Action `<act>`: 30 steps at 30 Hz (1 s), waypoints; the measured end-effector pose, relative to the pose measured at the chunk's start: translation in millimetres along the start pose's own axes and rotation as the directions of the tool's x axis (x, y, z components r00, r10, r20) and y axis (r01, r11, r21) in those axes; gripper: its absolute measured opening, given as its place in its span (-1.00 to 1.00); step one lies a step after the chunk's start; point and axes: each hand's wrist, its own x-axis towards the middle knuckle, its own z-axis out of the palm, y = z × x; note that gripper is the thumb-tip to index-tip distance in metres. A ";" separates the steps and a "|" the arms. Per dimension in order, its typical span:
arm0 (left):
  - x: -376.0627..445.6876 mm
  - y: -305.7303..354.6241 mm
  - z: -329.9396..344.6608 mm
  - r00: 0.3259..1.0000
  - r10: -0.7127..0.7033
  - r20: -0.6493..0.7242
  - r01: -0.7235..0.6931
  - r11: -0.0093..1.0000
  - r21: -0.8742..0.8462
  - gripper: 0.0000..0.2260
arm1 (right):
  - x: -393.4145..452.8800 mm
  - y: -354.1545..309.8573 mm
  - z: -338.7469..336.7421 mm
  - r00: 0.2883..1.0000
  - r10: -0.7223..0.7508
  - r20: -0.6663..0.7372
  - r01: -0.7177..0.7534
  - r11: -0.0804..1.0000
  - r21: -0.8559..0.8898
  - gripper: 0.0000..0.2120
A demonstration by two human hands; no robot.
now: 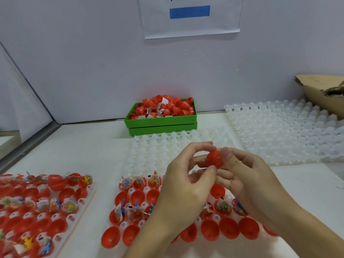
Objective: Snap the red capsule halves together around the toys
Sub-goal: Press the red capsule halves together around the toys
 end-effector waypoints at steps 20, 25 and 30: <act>8.7 2.3 -8.5 0.949 -0.305 -0.079 0.221 0.825 -0.520 -0.67 | -0.9 1.5 -4.3 0.967 -0.235 -0.100 0.197 0.936 -0.293 -0.74; 5.8 3.4 -6.6 0.963 -0.087 -0.254 0.074 0.995 -0.061 -0.80 | -3.3 3.1 -0.7 0.968 -0.248 -0.047 0.218 0.915 -0.338 -0.60; 0.8 -0.1 1.3 0.952 0.129 -0.276 -0.060 0.968 0.243 -0.80 | -6.6 2.0 5.4 0.970 -0.241 -0.039 0.203 0.884 -0.420 -0.77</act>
